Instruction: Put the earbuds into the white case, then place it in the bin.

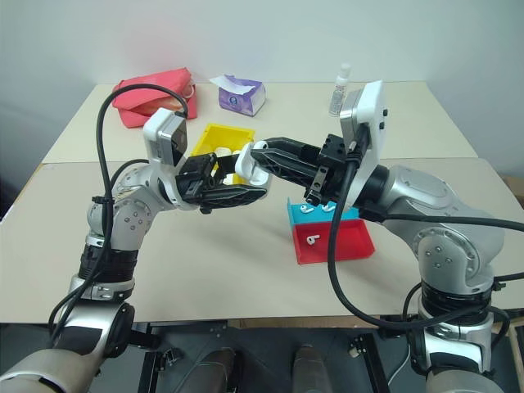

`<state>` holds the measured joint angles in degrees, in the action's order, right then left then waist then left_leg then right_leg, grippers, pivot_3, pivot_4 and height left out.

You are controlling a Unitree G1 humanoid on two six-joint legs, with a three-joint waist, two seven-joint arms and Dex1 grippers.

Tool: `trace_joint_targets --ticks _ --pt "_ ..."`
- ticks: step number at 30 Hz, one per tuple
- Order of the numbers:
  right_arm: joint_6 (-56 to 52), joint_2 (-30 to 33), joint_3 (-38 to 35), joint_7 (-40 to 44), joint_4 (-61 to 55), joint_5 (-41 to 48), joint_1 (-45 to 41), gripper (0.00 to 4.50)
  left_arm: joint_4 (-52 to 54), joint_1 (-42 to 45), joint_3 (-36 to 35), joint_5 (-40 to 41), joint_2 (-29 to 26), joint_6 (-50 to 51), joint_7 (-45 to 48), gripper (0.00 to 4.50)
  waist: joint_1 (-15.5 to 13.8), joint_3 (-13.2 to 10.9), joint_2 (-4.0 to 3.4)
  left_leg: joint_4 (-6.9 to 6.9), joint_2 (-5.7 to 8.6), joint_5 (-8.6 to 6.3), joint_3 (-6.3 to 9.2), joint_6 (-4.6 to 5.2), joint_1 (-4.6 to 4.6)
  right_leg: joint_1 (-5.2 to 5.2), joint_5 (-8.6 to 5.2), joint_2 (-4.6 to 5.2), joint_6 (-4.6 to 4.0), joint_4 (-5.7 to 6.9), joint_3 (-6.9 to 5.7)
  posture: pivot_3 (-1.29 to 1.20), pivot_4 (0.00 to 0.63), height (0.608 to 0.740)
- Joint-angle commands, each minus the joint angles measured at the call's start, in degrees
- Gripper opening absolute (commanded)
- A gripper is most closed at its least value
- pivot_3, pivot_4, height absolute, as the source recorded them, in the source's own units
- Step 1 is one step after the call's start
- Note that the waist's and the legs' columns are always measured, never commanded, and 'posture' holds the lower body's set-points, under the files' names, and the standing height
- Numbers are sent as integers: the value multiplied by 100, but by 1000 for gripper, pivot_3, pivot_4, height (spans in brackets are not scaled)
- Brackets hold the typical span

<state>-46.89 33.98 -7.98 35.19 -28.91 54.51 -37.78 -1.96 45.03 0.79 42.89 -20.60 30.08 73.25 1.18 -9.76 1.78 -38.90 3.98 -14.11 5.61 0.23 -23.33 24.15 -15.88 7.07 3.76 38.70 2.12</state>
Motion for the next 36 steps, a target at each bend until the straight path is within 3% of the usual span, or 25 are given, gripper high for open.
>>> trace_joint_targets --ticks 1,8,15,22,25,28,32,36 --pt "30 146 40 179 44 -49 41 989 214 156 -214 130 48 -247 45 2790 0 0 0 0 0 0 0 0 0 0 0 0 0 0 0 0 150 740" --pt "152 299 51 460 93 -61 73 3193 150 181 -243 57 39 -366 16 2790 3 0 0 0 -1 0 0 0 -1 0 0 0 0 -1 -1 0 150 740" --pt "296 331 -63 313 387 -277 -127 3193 81 221 -266 -3 -1 -440 57 2790 -3 0 0 0 0 0 0 0 0 0 0 0 0 -1 0 0 150 740" --pt "942 1485 -186 1532 1596 -1137 -754 3193 147 137 -313 -14 -63 -462 39 2790 -15 -1 -1 0 1 -1 -2 2 -3 -1 0 0 0 -8 -2 0 150 740" --pt "1806 2105 775 2614 2379 -2330 -958 3193 188 102 -353 -25 -55 -509 -39 2790 -11 -1 -1 2 5 -3 -4 6 -2 -4 0 -2 0 -16 -5 0 150 740" --pt "2852 2284 1751 3305 3159 -3592 -1261 3193 243 69 -374 -10 -78 -512 -69 2790 45 0 0 -2 2 -6 -13 10 2 -6 0 -6 1 -16 -2 0 150 740" --pt "4913 1894 3154 4074 5051 -5431 -2077 3193 425 -78 -461 -9 -138 -506 -234 2790 185 -1 -1 0 -1 -4 -22 6 4 5 0 -8 0 -4 9 0 150 740" --pt "6068 1319 3726 4032 6776 -6418 -2795 3193 636 -200 -516 42 -164 -460 -407 2790 234 -1 0 6 -16 16 -27 -30 2 11 0 -9 0 -6 14 0 150 740"
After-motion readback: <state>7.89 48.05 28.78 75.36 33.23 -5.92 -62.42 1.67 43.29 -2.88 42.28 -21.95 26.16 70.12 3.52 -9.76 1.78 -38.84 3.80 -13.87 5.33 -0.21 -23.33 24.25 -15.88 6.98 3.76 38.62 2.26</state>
